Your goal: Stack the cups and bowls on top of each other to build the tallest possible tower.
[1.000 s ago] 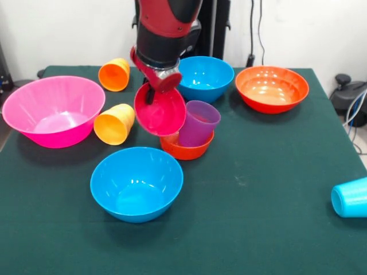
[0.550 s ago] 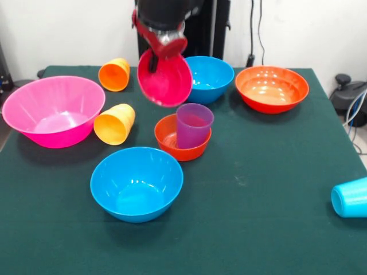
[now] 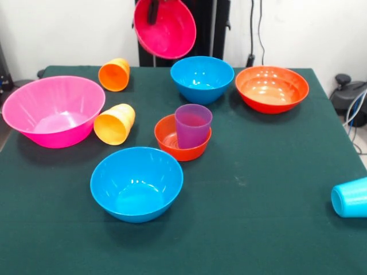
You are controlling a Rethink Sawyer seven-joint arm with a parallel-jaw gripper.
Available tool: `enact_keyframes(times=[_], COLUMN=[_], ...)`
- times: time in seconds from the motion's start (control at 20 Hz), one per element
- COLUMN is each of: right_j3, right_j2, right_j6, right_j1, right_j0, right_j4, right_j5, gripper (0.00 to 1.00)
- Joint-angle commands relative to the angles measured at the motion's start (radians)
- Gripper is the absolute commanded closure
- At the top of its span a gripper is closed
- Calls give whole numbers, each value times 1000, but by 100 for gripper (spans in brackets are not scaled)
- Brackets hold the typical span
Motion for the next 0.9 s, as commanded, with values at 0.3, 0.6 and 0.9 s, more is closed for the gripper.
enact_keyframes(times=[0.3, 0.6, 0.9], right_j3=[69, 88, 100], right_j2=[84, 81, 71], right_j6=[23, 72, 123], right_j1=[-8, 17, 42], right_j0=[12, 28, 52], right_j4=[36, 52, 70], right_j5=[2, -68, -123], gripper=[100, 100, 100])
